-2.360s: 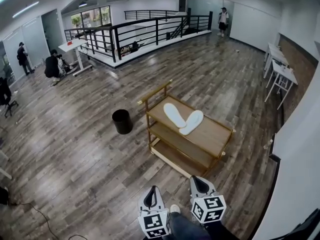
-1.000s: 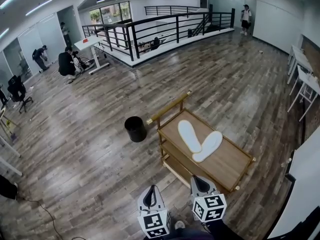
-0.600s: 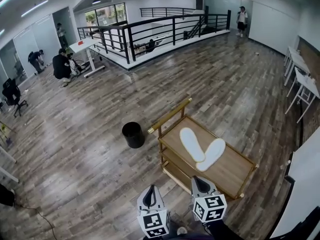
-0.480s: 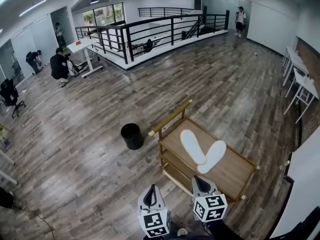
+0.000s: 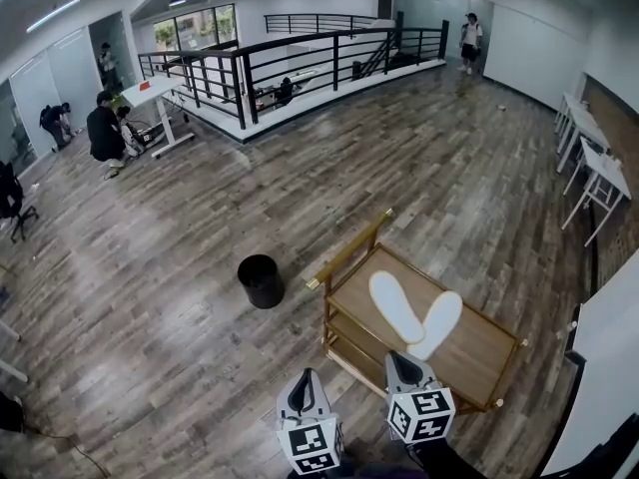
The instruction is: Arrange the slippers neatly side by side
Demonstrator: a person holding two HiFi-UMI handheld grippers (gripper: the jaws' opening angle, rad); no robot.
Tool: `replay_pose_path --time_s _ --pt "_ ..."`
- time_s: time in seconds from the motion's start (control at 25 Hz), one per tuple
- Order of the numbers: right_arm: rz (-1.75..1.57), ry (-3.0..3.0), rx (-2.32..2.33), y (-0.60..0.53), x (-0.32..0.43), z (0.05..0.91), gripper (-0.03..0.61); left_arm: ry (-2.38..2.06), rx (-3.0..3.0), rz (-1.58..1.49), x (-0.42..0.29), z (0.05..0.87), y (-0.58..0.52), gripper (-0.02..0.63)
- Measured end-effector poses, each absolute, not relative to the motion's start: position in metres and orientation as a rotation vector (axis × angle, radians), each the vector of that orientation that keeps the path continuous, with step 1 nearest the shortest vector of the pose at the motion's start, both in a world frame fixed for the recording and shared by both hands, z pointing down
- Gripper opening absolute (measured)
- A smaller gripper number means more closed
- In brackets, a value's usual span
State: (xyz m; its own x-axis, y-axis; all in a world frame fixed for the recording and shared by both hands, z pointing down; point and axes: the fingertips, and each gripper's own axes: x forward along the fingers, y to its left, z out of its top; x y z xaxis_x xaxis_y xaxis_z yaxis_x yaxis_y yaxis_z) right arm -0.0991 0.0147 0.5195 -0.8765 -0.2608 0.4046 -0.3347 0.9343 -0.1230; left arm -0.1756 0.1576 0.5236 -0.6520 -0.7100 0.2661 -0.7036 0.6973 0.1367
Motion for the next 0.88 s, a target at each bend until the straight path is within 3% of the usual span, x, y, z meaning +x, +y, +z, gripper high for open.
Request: replay_pose_path --time_s 0.88 --pt "0.302 -2.662 0.534 -0.035 -0.129 0.524 -0.002 -2.550 1.182 -0.045 -0.218 0.530 0.104 0.002"
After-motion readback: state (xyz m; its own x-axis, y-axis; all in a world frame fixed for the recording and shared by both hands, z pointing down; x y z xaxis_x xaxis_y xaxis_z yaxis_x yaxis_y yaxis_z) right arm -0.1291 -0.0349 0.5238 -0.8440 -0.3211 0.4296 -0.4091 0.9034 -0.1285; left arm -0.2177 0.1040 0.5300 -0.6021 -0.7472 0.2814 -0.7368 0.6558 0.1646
